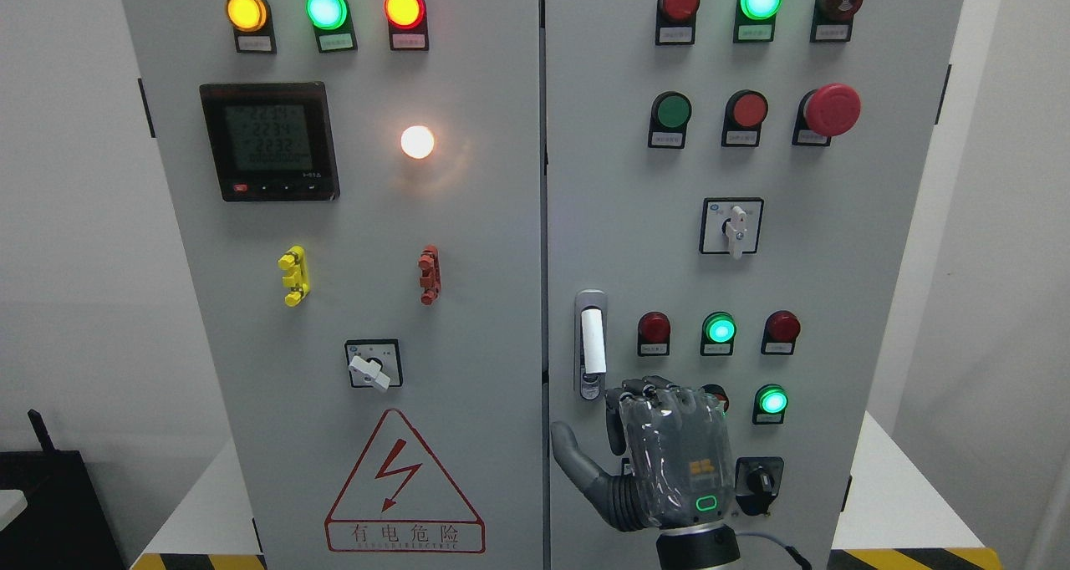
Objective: Release door handle
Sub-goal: 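Close the right hand fingers around the silver handle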
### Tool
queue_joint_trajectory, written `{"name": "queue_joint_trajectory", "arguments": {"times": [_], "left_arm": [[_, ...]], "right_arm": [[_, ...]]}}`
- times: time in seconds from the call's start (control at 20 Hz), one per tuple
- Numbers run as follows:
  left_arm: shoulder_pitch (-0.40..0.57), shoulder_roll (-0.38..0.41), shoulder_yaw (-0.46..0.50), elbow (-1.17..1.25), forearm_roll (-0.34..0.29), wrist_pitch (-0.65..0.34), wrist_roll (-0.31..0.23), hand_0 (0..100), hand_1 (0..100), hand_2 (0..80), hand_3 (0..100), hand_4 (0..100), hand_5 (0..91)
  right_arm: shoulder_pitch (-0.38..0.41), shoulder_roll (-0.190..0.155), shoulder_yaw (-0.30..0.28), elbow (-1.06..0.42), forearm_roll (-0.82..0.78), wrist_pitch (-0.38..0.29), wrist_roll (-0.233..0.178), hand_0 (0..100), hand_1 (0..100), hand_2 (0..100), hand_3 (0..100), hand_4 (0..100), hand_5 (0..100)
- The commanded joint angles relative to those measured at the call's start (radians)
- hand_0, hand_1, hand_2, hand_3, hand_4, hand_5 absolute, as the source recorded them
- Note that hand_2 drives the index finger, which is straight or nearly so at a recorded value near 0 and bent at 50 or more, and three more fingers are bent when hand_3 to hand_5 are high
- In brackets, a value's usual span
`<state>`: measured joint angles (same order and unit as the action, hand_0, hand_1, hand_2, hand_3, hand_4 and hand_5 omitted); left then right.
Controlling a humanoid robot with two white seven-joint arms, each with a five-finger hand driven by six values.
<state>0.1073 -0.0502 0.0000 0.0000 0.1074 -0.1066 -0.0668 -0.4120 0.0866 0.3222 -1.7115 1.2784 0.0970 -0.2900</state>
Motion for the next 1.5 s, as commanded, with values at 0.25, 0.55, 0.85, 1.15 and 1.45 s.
{"name": "queue_joint_trajectory", "arguments": {"times": [0.25,0.55,0.85,1.15,1.45], "left_arm": [[0.0,0.0,-0.014,0.02,0.0,0.001,-0.001,12,39,0.0,0,0,0.0],[0.0,0.0,-0.014,0.02,0.0,0.001,-0.001,12,39,0.0,0,0,0.0],[0.0,0.0,-0.014,0.02,0.0,0.001,-0.001,12,39,0.0,0,0,0.0],[0.0,0.0,-0.014,0.018,0.0,0.001,-0.001,12,39,0.0,0,0,0.0],[0.0,0.0,-0.014,0.02,0.0,0.001,-0.001,12,39,0.0,0,0,0.0]], "right_arm": [[-0.037,0.012,-0.031,0.004,-0.007,0.001,0.015,26,41,98,100,95,99],[-0.053,0.012,-0.032,0.023,-0.008,0.001,0.017,27,40,98,100,99,99],[-0.065,0.027,-0.034,0.024,-0.008,0.001,0.049,28,40,99,100,100,99],[-0.079,0.027,-0.034,0.029,-0.008,0.001,0.049,28,41,99,100,100,99],[-0.079,0.033,-0.034,0.036,-0.007,0.003,0.048,30,43,99,100,98,99]]}}
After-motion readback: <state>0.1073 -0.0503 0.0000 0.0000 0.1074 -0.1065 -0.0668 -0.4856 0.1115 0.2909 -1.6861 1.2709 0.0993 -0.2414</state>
